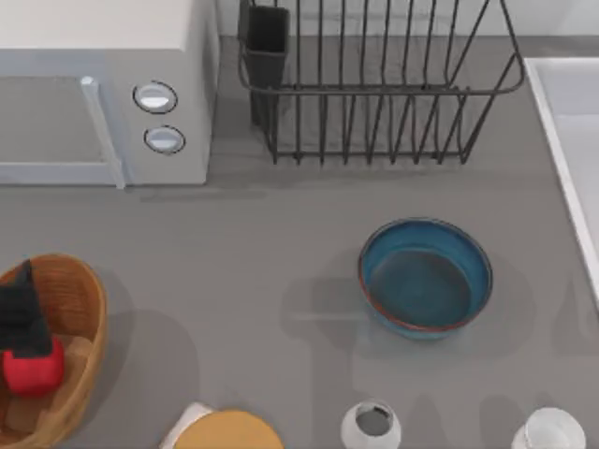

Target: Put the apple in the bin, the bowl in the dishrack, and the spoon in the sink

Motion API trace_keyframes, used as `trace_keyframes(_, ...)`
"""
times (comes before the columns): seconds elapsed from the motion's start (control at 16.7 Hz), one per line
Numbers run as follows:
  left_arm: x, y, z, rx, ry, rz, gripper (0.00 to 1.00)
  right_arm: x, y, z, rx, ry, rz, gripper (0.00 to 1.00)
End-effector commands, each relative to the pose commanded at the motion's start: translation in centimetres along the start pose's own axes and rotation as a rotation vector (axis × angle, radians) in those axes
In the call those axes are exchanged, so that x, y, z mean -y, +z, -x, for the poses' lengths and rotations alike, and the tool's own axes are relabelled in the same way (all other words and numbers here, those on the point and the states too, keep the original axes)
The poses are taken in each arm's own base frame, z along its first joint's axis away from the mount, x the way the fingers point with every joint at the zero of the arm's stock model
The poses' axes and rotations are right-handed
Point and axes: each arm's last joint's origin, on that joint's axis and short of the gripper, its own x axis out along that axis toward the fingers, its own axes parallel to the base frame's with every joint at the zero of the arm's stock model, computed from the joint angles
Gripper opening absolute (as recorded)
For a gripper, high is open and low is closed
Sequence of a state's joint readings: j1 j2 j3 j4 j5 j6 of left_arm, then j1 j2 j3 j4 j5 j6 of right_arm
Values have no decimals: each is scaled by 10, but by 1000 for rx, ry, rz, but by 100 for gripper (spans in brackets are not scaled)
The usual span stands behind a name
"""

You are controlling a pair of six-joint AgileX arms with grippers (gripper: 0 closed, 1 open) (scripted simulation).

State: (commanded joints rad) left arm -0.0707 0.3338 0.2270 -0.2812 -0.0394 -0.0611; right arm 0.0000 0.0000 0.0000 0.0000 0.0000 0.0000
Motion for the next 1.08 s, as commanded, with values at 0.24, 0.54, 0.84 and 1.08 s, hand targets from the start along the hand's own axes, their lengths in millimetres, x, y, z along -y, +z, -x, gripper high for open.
trace_keyframes(0.24,-6,-18,4,288,10,-24,100,0,0,0,0,0,0,100)
trace_keyframes(0.54,-8,-25,3,388,19,-38,100,0,0,0,0,0,0,100)
trace_keyframes(0.84,-8,-25,3,388,19,-38,100,0,2,0,-9,2,-3,100)
trace_keyframes(1.08,-8,-25,3,388,19,-38,100,-4,28,-3,-127,34,-37,100)
